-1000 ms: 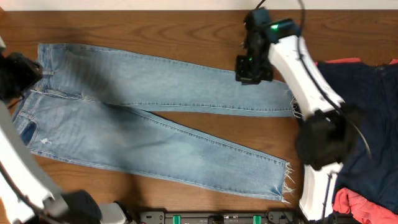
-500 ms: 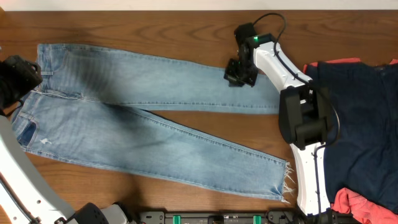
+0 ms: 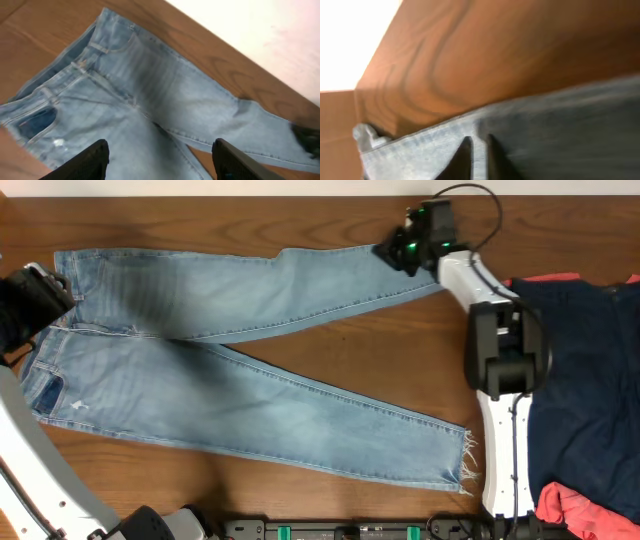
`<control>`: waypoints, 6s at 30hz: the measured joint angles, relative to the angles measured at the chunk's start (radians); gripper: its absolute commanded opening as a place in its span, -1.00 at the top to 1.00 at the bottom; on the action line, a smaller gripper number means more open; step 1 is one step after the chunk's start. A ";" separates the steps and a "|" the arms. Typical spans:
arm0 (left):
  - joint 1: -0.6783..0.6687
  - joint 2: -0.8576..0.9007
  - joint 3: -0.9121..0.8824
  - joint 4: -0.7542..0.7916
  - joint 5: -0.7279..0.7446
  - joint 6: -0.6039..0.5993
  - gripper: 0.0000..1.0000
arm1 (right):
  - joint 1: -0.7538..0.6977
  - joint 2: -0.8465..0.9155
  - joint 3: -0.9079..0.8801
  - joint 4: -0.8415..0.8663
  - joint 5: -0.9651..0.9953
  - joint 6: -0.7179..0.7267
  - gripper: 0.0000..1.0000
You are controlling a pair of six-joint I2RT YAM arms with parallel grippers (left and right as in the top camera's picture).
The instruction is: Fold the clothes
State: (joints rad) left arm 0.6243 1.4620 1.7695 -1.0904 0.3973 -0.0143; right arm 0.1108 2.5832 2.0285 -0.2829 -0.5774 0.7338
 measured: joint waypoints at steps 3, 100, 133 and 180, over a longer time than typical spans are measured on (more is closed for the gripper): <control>0.000 0.003 0.000 -0.022 -0.044 0.005 -0.35 | -0.043 -0.035 0.005 -0.089 -0.018 -0.076 0.45; 0.093 0.096 0.000 -0.092 -0.274 -0.126 -0.55 | 0.302 -0.499 -0.194 -0.780 0.481 -0.818 -0.06; 0.347 0.821 -0.002 0.050 -0.229 -0.083 0.87 | 0.264 -0.517 -0.172 -0.948 0.342 -0.402 -0.01; 0.517 0.819 -0.008 0.044 -0.156 -0.169 0.88 | -0.182 -0.557 -0.716 -0.734 0.440 -0.198 0.49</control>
State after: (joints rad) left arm 1.1408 2.2814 1.7618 -1.0462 0.2409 -0.1833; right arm -0.0708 2.0262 1.3128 -1.0168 -0.1375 0.5358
